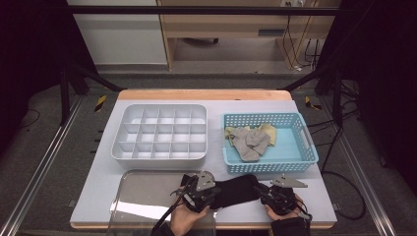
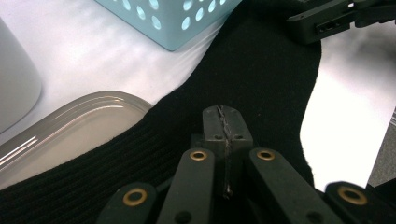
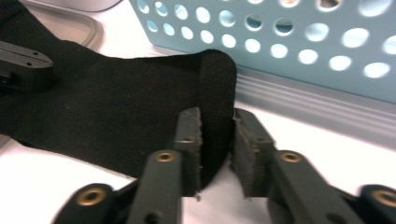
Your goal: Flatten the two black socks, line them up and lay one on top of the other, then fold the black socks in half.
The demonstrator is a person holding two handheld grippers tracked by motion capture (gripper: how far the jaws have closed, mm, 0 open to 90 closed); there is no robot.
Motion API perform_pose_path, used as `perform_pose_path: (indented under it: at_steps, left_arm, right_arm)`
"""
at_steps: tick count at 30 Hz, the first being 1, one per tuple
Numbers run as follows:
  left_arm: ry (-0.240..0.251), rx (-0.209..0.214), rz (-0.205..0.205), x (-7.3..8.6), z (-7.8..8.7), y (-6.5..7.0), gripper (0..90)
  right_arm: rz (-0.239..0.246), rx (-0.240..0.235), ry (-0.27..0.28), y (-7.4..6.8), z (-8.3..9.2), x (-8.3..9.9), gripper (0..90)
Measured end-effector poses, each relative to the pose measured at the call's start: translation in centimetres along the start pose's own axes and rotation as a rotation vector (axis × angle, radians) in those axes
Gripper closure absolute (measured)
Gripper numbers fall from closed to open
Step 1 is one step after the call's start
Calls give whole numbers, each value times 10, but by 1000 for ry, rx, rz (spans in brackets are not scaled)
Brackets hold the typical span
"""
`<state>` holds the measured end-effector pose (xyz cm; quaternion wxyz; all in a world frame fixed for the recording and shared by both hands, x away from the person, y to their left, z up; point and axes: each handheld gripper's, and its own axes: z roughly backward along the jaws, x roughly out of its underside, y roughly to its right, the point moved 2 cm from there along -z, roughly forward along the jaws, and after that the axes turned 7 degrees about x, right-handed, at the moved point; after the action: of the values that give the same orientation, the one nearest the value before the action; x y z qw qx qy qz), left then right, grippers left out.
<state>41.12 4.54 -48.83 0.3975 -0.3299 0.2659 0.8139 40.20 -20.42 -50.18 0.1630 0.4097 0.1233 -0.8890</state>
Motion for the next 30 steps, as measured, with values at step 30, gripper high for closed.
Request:
perform_pose_path:
  at_steps: [30]
  left_arm:
    - [-12, 12, 8, -1, 1, 0, 891]
  right_arm:
    - [105, -143, 170, -29, 44, -36, 850]
